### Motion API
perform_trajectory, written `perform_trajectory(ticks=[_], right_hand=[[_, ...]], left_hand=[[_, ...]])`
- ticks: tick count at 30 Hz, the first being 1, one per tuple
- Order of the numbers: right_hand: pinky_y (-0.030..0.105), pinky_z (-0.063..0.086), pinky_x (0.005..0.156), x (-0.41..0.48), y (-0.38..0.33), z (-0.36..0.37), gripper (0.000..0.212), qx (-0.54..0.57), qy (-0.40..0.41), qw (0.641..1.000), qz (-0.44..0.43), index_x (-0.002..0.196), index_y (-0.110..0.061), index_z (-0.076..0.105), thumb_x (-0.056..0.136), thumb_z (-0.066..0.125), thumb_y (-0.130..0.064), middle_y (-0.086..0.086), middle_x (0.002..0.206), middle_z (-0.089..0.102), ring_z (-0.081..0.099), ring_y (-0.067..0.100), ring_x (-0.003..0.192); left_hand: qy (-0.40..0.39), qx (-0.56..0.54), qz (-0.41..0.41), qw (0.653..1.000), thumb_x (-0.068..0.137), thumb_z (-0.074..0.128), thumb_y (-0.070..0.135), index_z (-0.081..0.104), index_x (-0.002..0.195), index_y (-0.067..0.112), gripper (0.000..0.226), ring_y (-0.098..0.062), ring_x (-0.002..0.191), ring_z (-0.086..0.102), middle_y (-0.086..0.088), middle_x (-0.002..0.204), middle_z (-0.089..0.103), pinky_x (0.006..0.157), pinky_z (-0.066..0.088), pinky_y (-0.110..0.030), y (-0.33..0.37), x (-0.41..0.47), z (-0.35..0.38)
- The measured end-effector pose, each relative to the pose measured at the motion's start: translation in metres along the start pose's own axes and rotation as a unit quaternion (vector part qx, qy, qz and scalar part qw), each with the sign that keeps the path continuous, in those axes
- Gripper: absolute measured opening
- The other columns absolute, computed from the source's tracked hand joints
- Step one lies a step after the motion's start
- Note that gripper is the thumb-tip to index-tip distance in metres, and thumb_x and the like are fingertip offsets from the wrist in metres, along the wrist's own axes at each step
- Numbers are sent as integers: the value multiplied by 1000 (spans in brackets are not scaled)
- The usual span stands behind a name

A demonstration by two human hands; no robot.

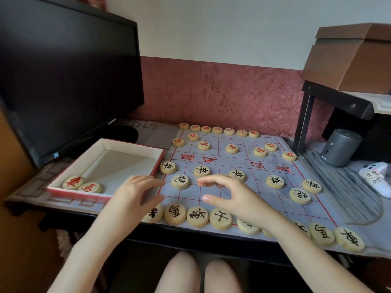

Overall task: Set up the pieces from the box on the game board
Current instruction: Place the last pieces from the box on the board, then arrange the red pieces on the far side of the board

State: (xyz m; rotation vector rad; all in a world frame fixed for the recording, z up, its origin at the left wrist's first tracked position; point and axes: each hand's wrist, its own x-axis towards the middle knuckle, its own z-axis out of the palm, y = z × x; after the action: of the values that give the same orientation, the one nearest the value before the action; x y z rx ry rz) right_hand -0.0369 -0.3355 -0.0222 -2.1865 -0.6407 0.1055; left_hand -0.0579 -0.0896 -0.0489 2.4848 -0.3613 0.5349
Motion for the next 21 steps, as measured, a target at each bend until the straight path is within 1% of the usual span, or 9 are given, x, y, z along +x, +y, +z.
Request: perform_trajectory(ticks=[2, 3, 5, 7, 10, 12, 14, 19, 21], right_hand=[[14, 36, 101, 20, -11, 15, 34, 9, -16, 1000, -20, 121, -33, 58, 87, 63, -31, -21, 119, 60, 49, -11, 114], [17, 37, 102, 30, -17, 22, 34, 9, -25, 999, -31, 121, -32, 58, 88, 63, -30, -20, 119, 60, 50, -9, 113], [17, 37, 101, 51, -30, 39, 35, -2, -48, 997, -52, 123, -29, 58, 88, 62, -30, -18, 122, 59, 50, -7, 114], [15, 37, 99, 73, -42, 56, 37, -18, -71, 995, -70, 125, -25, 57, 89, 62, -28, -13, 125, 58, 50, -3, 115], [18, 37, 95, 106, -57, 82, 39, -37, -94, 991, -84, 127, -19, 56, 89, 61, -23, -6, 128, 58, 51, 6, 116], [15, 33, 91, 127, -64, 100, 42, -58, -115, 988, -88, 129, -16, 54, 89, 61, -21, -3, 130, 56, 50, 8, 117], [17, 33, 90, 146, -70, 117, 43, -67, -141, 984, -81, 129, -16, 53, 87, 63, -20, -1, 131, 55, 50, 10, 117], [29, 42, 98, 182, -81, 151, 53, -51, -221, 973, -42, 131, -9, 51, 82, 69, -16, 7, 131, 56, 53, 20, 117], [34, 44, 100, 190, -84, 160, 51, -51, -242, 968, -44, 129, -6, 52, 81, 68, -10, 10, 128, 58, 55, 23, 115]], left_hand=[[23, 32, -40, 998, 79, 68, 20, 66, 108, 24, 29, -6, 103, 49, 12, 104, 61, 92, 38, -24, -16, -3, -18], [29, 51, -62, 996, 80, 68, 20, 66, 108, 24, 28, -9, 101, 51, 9, 105, 62, 91, 40, -27, -26, -4, -27], [38, 95, -91, 991, 80, 69, 19, 67, 106, 20, 27, -19, 96, 57, 1, 104, 65, 87, 43, -33, -49, -6, -44], [42, 138, -111, 983, 78, 71, 16, 68, 105, 16, 27, -28, 96, 60, -6, 102, 67, 84, 46, -39, -72, -6, -57], [45, 165, -147, 974, 76, 72, 13, 70, 102, 11, 26, -35, 96, 59, -11, 104, 68, 80, 47, -42, -99, -8, -69], [50, 170, -159, 971, 77, 71, 11, 69, 102, 11, 26, -34, 96, 60, -12, 106, 67, 81, 48, -41, -112, -11, -71], [59, 171, -158, 971, 81, 67, 13, 69, 104, 14, 23, -30, 97, 60, -8, 107, 66, 82, 48, -39, -122, -14, -71], [79, 141, -165, 973, 83, 65, 16, 69, 106, 17, 24, -24, 100, 60, -2, 109, 67, 85, 48, -35, -132, -20, -73], [83, 129, -179, 972, 84, 63, 18, 67, 109, 19, 25, -21, 103, 58, 0, 111, 65, 86, 46, -32, -133, -21, -74]])
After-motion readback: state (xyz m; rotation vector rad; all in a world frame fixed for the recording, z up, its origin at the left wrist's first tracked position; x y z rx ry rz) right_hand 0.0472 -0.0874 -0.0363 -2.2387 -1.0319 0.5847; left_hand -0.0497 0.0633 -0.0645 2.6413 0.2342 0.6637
